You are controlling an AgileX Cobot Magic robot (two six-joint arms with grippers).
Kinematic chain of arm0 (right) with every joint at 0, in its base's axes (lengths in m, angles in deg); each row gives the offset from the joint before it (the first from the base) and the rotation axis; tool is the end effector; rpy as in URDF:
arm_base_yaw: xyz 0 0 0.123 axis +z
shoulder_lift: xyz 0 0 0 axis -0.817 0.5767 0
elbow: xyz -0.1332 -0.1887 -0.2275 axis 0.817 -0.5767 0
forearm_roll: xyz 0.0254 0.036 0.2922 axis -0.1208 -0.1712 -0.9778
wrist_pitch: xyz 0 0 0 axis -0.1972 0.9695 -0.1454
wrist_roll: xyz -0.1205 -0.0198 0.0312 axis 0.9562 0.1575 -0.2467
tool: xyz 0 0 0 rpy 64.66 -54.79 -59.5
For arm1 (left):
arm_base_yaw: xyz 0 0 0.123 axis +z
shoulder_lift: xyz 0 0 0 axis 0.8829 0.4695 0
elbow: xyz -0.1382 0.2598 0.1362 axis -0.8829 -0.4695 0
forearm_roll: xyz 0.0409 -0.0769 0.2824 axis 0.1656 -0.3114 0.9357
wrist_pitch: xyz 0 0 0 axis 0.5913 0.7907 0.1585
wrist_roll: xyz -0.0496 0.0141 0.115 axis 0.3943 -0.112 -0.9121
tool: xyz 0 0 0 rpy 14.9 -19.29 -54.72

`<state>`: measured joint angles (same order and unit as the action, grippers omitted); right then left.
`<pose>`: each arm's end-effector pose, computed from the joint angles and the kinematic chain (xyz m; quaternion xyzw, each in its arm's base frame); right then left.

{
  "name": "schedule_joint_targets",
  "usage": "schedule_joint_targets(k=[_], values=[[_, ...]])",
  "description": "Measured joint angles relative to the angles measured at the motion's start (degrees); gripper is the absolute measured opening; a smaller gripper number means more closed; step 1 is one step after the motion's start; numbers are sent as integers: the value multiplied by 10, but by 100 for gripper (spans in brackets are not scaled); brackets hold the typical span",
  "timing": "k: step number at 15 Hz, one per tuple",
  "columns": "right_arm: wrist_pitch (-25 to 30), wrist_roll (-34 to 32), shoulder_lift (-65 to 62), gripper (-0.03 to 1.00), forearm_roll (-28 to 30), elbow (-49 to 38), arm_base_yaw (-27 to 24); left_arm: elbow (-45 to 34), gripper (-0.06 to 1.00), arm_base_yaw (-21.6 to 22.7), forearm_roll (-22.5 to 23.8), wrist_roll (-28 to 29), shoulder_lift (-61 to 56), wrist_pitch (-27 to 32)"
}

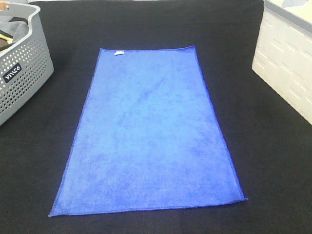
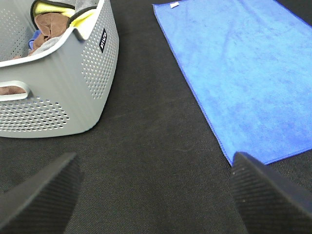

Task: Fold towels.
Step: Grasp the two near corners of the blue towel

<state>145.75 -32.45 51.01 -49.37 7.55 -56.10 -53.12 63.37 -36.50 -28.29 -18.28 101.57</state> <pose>0.0230 0.0100 0.2843 -0.0574 0.8496 0.0016 0.5243 0.0235 -0.0181 0.2881 0.1019 0.8385 -0.0104 0.5352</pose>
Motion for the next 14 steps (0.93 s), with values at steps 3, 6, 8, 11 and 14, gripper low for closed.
schedule_joint_targets(k=[3, 6, 8, 11, 14], values=[[0, 0, 0, 82, 0, 0, 0, 0, 80, 0, 0, 0, 0, 0], [0, 0, 0, 82, 0, 0, 0, 0, 80, 0, 0, 0, 0, 0], [0, 0, 0, 82, 0, 0, 0, 0, 80, 0, 0, 0, 0, 0], [0, 0, 0, 82, 0, 0, 0, 0, 80, 0, 0, 0, 0, 0], [0, 0, 0, 82, 0, 0, 0, 0, 80, 0, 0, 0, 0, 0]])
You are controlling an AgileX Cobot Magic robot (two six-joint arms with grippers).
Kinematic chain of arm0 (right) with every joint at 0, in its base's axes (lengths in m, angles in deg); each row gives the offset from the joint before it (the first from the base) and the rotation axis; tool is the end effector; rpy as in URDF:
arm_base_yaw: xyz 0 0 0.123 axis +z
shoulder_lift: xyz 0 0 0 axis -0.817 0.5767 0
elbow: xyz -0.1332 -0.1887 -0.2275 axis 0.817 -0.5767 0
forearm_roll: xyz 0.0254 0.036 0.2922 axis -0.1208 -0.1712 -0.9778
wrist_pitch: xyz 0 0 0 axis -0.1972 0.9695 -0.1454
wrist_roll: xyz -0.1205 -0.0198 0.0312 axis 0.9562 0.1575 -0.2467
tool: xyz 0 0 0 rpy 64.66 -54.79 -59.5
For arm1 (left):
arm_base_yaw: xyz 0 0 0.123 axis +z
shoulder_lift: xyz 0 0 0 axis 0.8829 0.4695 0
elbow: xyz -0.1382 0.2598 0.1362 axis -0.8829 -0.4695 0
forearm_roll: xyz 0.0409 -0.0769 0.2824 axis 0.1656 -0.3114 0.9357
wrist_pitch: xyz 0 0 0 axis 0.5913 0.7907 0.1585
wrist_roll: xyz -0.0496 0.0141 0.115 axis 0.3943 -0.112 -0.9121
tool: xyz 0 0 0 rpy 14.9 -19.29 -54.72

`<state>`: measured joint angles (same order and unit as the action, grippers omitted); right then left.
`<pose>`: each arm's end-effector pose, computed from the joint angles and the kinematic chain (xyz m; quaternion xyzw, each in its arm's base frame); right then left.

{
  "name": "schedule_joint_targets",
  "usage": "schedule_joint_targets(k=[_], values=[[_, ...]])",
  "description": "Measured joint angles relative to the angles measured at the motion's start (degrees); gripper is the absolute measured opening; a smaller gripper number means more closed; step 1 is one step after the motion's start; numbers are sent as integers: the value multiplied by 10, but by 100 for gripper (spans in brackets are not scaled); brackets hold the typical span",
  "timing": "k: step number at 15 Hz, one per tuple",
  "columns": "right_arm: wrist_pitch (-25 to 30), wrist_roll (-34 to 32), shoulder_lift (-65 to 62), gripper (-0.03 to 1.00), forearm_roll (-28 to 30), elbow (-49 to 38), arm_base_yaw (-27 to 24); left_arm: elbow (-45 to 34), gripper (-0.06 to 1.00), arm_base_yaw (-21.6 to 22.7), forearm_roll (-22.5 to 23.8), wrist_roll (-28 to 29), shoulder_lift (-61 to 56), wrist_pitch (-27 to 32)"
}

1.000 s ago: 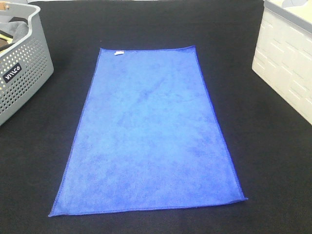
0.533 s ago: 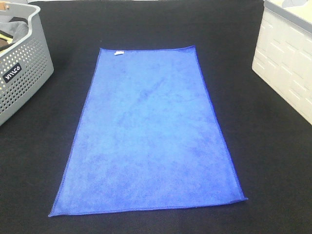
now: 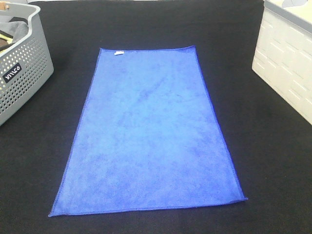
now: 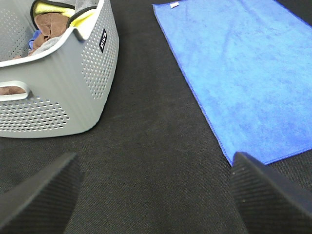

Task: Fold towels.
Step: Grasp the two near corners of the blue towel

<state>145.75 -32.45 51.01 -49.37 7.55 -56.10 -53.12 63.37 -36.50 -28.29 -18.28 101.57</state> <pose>0.0230 0.0100 0.2843 -0.0574 0.8496 0.0016 0.5243 0.0235 -0.0181 0.2881 0.1019 0.8385 -0.0104 0.5352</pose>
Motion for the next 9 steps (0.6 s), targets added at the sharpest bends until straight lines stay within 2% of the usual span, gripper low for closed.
schedule_joint_targets(k=[9], values=[[0, 0, 0, 82, 0, 0, 0, 0, 80, 0, 0, 0, 0, 0]])
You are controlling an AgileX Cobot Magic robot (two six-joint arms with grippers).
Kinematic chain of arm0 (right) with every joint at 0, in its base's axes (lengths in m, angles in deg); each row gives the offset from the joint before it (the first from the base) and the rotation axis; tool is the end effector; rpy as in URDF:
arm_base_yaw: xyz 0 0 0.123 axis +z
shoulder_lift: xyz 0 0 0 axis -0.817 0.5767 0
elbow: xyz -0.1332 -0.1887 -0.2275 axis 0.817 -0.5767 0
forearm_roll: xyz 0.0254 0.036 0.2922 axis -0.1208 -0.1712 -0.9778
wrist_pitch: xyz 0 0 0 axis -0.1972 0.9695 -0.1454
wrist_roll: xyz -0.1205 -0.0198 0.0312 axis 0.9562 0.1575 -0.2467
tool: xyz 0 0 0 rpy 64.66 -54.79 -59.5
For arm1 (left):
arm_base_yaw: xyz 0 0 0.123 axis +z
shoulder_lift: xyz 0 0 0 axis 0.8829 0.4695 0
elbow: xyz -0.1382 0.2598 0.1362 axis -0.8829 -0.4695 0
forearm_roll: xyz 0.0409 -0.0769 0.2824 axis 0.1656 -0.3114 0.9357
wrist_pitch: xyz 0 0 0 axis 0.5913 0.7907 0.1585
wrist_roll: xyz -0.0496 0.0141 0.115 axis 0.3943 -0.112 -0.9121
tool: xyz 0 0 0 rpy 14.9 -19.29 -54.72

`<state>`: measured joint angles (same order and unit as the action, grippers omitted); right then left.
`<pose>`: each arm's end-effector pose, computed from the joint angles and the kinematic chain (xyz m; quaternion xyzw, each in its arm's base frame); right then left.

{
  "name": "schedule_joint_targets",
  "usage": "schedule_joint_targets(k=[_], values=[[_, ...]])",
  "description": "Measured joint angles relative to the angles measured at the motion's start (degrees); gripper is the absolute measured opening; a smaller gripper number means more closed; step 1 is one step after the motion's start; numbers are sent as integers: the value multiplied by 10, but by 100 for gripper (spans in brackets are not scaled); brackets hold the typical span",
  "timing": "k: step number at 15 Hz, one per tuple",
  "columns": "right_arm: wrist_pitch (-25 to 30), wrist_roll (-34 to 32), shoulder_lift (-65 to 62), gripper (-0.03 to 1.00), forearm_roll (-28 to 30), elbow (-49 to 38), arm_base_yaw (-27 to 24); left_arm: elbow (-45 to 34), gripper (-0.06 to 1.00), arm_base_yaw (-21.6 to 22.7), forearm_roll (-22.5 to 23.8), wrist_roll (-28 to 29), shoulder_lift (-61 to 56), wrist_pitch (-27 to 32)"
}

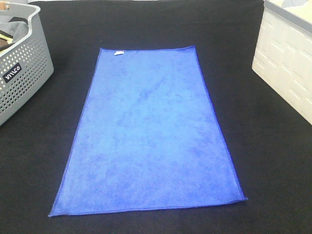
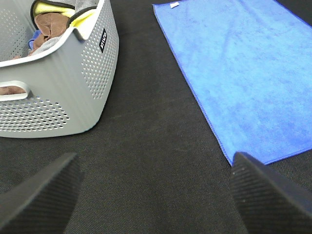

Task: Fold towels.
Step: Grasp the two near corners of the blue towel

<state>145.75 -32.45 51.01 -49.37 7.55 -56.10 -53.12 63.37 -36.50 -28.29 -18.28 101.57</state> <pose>0.0230 0.0100 0.2843 -0.0574 0.8496 0.0016 0.5243 0.0235 -0.0181 0.2881 0.1019 0.8385 -0.0104 0.5352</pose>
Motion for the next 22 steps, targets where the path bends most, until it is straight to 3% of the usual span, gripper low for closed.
schedule_joint_targets(k=[9, 11, 13, 17, 18, 19, 22], values=[[0, 0, 0, 82, 1, 0, 0, 1, 80, 0, -2, 1, 0, -3], [-13, 0, 12, 82, 1, 3, 0, 9, 80, 0, -11, 1, 3, -44], [-45, -2, 48, 82, 0, 9, 0, 5, 80, 0, -42, 1, 29, -118], [-167, -77, 181, 82, -42, 9, 0, -64, 80, 0, -182, 1, 157, -253], [-167, -77, 181, 82, -42, 9, 0, -64, 80, 0, -182, 1, 157, -253], [-195, -91, 244, 82, -56, 9, 0, -70, 80, 0, -231, 1, 219, -274], [-212, -95, 362, 82, -60, 9, 0, -70, 80, 0, -298, 0, 355, -290]])
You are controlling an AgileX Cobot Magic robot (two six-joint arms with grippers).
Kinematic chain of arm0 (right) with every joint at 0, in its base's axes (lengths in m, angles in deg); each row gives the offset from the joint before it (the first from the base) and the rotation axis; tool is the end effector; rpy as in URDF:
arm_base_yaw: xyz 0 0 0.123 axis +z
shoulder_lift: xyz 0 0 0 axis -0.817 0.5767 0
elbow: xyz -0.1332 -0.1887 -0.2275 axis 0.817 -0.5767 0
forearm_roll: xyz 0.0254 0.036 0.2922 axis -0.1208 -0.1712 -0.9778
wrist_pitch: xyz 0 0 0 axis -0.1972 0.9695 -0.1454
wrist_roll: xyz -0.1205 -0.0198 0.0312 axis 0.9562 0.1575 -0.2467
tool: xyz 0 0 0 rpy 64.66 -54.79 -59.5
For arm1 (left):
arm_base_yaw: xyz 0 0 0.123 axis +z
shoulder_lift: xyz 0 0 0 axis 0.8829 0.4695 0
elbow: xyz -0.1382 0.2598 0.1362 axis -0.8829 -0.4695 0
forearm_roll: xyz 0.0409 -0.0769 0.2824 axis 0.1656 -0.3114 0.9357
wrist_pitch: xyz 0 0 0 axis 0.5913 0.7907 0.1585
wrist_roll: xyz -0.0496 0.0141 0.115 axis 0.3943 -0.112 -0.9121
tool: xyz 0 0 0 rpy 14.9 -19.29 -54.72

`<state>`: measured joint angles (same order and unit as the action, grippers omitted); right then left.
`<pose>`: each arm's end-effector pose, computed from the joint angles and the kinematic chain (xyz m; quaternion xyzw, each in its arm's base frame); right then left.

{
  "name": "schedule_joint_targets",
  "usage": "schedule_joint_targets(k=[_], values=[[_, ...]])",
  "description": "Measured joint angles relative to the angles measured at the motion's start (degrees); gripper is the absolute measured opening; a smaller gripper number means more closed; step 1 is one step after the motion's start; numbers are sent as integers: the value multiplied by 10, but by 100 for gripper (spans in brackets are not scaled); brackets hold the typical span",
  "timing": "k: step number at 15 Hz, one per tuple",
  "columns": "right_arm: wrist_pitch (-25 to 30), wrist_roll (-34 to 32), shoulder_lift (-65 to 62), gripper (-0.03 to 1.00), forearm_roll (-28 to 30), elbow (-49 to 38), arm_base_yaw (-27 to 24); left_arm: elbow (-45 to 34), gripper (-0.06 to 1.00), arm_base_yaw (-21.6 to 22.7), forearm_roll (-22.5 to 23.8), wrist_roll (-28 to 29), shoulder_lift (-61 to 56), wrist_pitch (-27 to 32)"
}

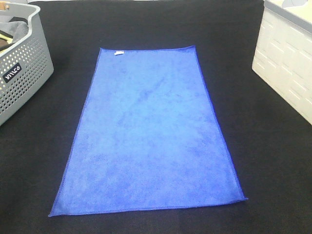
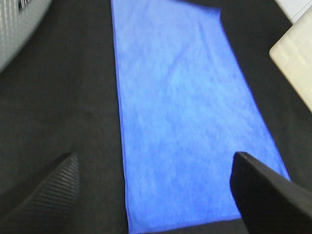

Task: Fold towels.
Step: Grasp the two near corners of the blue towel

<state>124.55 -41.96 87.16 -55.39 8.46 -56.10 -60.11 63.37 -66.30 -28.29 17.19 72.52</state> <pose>0.1519 0.0127 0.2753 0.0593 0.9045 0.0885 0.4129 0.1542 -0.0382 0.2521 -0.0857 0.8663 -0.2240 0.4382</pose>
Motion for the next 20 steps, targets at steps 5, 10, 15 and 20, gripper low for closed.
schedule_joint_targets(k=[5, 10, 15, 20], values=[[-35, 32, 223, 82, -26, 0, 0, 0, 80, 0, -99, -115, 243, -3], [-52, 194, 376, 82, -193, 1, 0, 0, 80, 0, -245, -286, 398, -3], [-85, 394, 489, 82, -413, 1, 0, 2, 80, 0, -394, -445, 529, -5], [-104, 499, 583, 82, -494, 3, 0, 40, 76, 0, -451, -515, 615, 16]])
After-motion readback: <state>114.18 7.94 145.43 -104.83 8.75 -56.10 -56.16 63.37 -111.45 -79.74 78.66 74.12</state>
